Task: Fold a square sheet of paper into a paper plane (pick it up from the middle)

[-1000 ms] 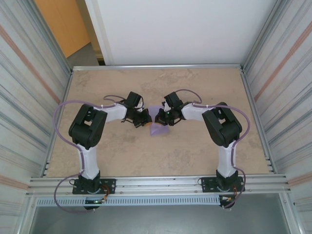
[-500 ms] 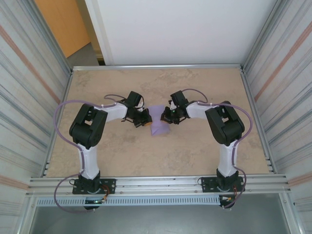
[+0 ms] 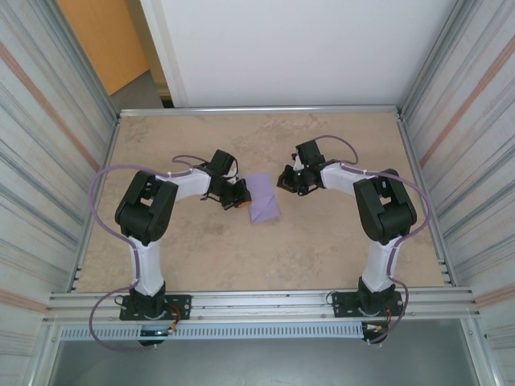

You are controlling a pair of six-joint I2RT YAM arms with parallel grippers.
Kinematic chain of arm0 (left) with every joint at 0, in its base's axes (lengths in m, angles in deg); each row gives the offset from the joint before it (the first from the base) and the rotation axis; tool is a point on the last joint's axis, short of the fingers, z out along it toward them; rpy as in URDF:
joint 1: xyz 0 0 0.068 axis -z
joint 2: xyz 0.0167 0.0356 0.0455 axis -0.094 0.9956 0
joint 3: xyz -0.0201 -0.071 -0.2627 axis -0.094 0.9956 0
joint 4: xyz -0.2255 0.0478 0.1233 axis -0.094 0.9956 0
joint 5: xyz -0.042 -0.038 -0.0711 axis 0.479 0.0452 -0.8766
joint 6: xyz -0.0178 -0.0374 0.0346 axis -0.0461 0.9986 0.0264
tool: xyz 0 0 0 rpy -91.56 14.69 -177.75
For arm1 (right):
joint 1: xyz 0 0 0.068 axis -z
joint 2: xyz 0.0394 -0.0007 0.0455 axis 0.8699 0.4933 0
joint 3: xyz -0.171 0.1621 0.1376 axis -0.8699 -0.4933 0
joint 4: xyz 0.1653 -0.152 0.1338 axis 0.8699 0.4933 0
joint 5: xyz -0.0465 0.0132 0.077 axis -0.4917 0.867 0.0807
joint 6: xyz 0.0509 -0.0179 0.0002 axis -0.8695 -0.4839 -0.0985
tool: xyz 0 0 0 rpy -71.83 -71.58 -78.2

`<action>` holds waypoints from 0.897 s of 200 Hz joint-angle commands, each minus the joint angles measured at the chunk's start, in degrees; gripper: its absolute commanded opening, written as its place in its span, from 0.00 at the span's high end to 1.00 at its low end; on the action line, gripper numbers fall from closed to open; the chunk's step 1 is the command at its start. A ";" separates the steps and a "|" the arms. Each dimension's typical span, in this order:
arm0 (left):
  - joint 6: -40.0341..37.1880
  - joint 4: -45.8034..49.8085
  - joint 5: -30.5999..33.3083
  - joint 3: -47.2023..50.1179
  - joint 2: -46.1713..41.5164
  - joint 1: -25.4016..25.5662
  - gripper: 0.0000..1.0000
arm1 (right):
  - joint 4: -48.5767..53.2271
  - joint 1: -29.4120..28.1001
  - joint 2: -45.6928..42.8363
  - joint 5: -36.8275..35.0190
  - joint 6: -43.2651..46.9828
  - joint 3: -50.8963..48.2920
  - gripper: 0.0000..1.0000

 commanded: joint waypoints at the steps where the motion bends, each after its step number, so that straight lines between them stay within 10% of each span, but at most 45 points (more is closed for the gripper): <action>1: -1.28 4.66 2.45 -0.15 2.59 0.24 0.98 | 0.95 -3.41 0.14 3.55 1.54 0.69 0.92; 179: -1.18 -0.67 0.05 1.58 -9.07 3.78 0.88 | 3.33 -5.24 7.88 -1.15 -1.85 -4.99 0.95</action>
